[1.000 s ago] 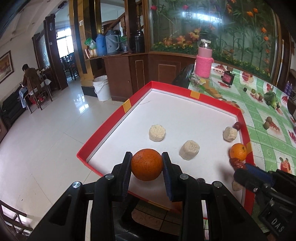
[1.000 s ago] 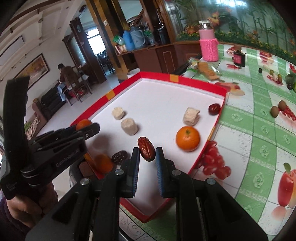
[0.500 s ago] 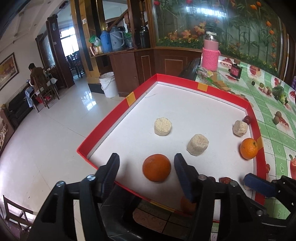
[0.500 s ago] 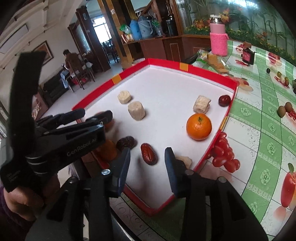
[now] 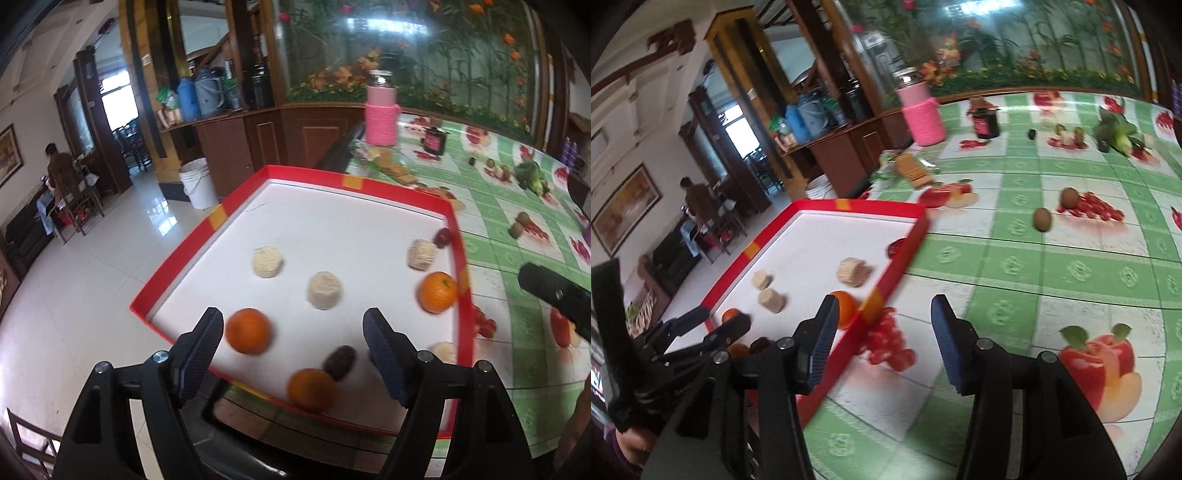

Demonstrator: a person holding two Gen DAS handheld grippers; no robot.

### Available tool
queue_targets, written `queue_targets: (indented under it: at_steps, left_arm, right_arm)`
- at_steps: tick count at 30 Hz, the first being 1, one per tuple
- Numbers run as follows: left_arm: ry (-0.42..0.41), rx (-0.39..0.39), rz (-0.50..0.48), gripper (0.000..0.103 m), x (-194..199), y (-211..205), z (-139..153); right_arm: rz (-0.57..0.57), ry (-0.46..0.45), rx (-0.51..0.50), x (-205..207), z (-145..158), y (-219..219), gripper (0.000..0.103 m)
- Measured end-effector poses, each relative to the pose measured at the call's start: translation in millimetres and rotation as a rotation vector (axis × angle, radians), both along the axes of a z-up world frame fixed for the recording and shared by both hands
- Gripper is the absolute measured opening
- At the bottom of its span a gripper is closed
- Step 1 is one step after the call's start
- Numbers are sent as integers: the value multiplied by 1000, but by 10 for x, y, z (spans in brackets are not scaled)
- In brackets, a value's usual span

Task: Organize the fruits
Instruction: 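Move both open tools back toward the brown kiwis on the table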

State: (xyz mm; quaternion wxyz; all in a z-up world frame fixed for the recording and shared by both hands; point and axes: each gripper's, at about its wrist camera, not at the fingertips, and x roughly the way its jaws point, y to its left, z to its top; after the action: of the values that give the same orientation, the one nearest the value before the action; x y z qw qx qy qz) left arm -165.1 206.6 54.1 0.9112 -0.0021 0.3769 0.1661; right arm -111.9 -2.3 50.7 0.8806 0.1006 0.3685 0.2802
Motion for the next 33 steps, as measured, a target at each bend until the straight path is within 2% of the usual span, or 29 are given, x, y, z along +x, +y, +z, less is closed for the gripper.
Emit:
queue_targets:
  at_steps: [16, 20, 22, 27, 30, 33]
  left_arm:
    - [60, 72, -170, 79, 180, -795, -58]
    - [69, 78, -222, 79, 257, -986, -53]
    - [69, 77, -248, 79, 297, -1079, -35]
    - [83, 37, -308, 79, 409, -1223, -12]
    - [91, 23, -317, 79, 522, -1252, 24]
    - [85, 42, -312, 79, 634, -1284, 88]
  right_arm:
    - [-280, 82, 116, 436, -61, -1272, 54]
    - [-303, 133, 105, 636, -113, -1326, 55]
    - [-302, 149, 68, 778, -122, -1272, 55]
    - [-310, 98, 4, 1093, -84, -1171, 55]
    - [-313, 137, -5, 1370, -150, -1123, 55]
    - [-310, 153, -21, 1534, -156, -1058, 55]
